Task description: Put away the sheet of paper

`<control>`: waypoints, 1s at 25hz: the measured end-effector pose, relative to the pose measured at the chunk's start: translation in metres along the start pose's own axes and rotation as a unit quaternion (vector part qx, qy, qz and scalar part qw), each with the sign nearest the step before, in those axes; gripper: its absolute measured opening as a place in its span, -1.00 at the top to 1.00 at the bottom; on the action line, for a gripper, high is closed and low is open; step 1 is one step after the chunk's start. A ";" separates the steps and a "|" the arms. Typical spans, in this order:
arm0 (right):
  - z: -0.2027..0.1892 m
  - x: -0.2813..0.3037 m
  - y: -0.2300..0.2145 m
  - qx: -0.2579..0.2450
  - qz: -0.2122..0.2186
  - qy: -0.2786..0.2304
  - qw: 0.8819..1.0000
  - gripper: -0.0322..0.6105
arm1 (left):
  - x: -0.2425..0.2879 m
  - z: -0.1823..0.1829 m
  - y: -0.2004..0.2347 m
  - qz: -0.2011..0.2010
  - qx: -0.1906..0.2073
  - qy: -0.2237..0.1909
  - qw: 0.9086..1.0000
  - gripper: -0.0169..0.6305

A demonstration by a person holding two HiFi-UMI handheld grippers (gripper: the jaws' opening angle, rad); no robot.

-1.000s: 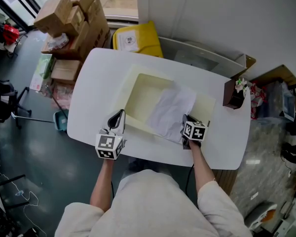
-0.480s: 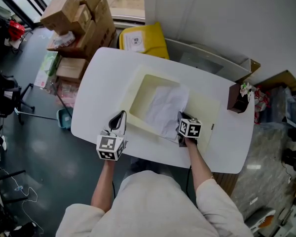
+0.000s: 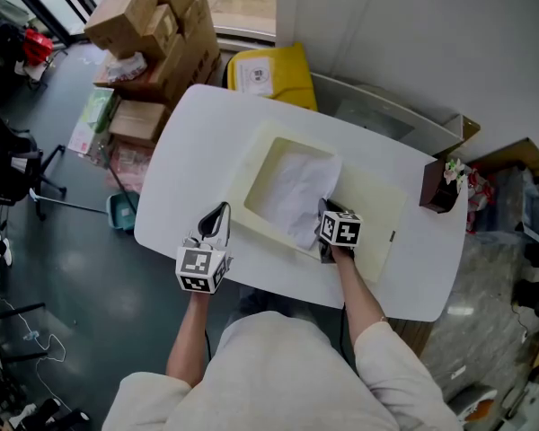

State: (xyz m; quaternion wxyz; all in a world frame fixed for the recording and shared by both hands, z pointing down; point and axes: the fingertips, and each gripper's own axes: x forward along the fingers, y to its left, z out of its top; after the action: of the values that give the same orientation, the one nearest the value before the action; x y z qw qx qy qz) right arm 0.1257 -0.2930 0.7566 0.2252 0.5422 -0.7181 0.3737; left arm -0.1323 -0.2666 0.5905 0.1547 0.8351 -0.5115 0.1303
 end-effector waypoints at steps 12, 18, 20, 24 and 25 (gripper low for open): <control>0.002 0.026 0.030 -0.036 0.019 0.026 0.999 0.89 | -0.003 -0.006 0.009 0.004 -0.006 0.004 1.000 0.94; 0.003 0.040 0.042 -0.044 0.029 0.042 0.998 0.89 | -0.006 -0.008 0.016 0.010 -0.009 0.006 1.000 0.94; 0.004 0.042 0.044 -0.049 0.029 0.044 0.997 0.89 | -0.008 -0.010 0.019 0.013 -0.011 0.007 1.000 0.94; 0.007 0.046 0.048 -0.053 0.030 0.044 0.997 0.89 | -0.010 -0.010 0.023 0.018 -0.012 0.006 1.000 0.94; 0.007 0.048 0.050 -0.054 0.031 0.044 0.997 0.89 | -0.010 -0.010 0.024 0.018 -0.012 0.006 1.000 0.94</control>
State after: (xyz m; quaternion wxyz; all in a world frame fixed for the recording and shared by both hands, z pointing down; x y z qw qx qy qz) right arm 0.0643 -0.3209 0.7728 0.2739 0.4899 -0.7428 0.3649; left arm -0.1590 -0.2646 0.5987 0.1654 0.8228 -0.5275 0.1317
